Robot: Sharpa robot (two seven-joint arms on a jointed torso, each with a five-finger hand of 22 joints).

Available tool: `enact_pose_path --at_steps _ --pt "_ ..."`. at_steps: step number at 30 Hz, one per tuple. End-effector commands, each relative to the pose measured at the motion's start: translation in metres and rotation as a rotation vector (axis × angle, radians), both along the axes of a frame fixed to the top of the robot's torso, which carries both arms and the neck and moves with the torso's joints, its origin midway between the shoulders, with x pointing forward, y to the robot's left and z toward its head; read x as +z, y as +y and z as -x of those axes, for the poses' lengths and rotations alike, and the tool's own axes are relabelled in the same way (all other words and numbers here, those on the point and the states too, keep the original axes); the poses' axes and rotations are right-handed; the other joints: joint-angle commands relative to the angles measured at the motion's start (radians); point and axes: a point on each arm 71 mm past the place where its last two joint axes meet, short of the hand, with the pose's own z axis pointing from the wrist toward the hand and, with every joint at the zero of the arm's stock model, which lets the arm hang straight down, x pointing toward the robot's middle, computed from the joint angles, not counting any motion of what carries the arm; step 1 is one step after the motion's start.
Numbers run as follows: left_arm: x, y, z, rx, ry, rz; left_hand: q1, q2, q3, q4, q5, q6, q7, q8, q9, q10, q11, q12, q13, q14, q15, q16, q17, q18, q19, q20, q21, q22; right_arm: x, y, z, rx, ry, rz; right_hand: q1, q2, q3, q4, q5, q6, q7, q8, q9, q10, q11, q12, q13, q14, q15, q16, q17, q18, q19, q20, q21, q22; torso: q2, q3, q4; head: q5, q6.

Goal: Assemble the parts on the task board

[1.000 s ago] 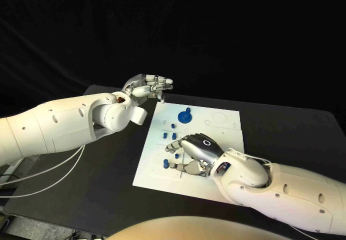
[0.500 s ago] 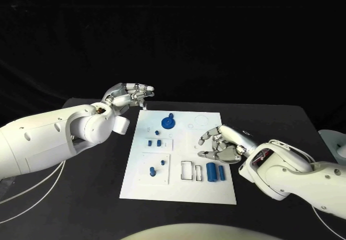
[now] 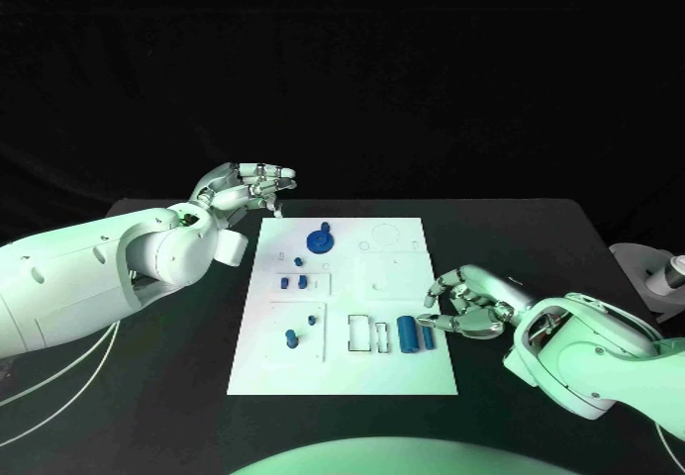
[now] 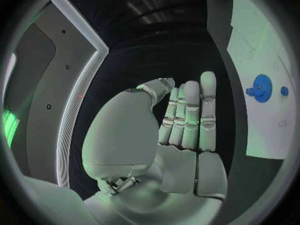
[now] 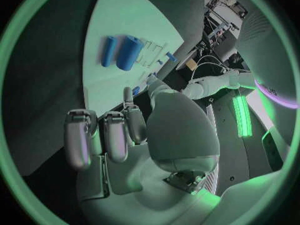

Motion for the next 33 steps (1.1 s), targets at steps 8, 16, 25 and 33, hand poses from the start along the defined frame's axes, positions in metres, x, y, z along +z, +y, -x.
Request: enact_pose_path --at_steps 8,16,25,33 --pt "0.002 -0.002 0.001 -0.015 -0.009 0.019 -0.002 0.006 0.001 -0.001 0.004 -0.007 0.001 0.006 0.002 -0.008 -0.003 0.003 0.001 -0.006 0.002 0.005 -0.002 0.006 -0.010 0.000 -0.003 -0.001 -0.015 0.010 0.002 -0.038 0.030 0.120 -0.057 0.010 -0.060 0.002 0.068 -0.007 -0.002 0.024 0.005 0.005 -0.001 0.006 0.019 0.072 -0.001 0.009 0.072 -0.013 0.080 -0.003 0.014 0.241 0.000 -0.0022 0.0013 0.000 -0.009" --pt "0.002 -0.002 0.001 -0.018 -0.007 0.019 -0.004 0.007 0.000 0.000 0.004 -0.006 0.001 0.007 0.002 -0.008 -0.003 0.005 0.001 -0.006 0.002 0.005 -0.002 0.006 -0.010 0.000 -0.004 -0.002 -0.024 0.020 0.002 -0.025 0.036 0.132 -0.059 0.012 -0.064 0.002 0.069 -0.007 -0.002 0.026 0.005 0.006 -0.002 0.008 0.022 0.072 -0.001 0.009 0.075 -0.013 0.081 -0.003 0.017 0.241 0.001 -0.0013 0.0003 0.008 -0.015" --pt "0.002 -0.001 0.002 -0.023 -0.004 0.020 -0.005 0.007 0.000 0.001 0.004 -0.006 0.001 0.008 0.002 -0.009 -0.003 0.006 0.002 -0.006 0.002 0.006 -0.002 0.006 -0.010 0.000 -0.004 -0.002 -0.033 0.030 0.002 0.007 0.043 0.157 -0.060 0.018 -0.070 0.001 0.072 -0.003 -0.004 0.031 0.006 0.007 -0.003 0.009 0.025 0.073 -0.002 0.011 0.079 -0.014 0.082 -0.004 0.021 0.242 0.000 -0.0010 -0.0003 0.014 -0.016" --pt "0.001 -0.001 0.003 -0.037 0.010 0.020 -0.009 0.007 -0.001 0.004 0.004 -0.006 0.001 0.010 0.002 -0.011 -0.003 0.009 0.002 -0.007 0.002 0.006 -0.003 0.006 -0.011 0.001 -0.005 -0.002 -0.041 0.036 0.005 0.029 0.060 0.206 -0.055 0.020 -0.082 0.000 0.064 0.008 -0.008 0.040 0.007 0.008 -0.006 0.009 0.028 0.074 -0.004 0.012 0.085 -0.015 0.083 -0.005 0.025 0.244 0.000 -0.0010 -0.0010 0.014 -0.019"
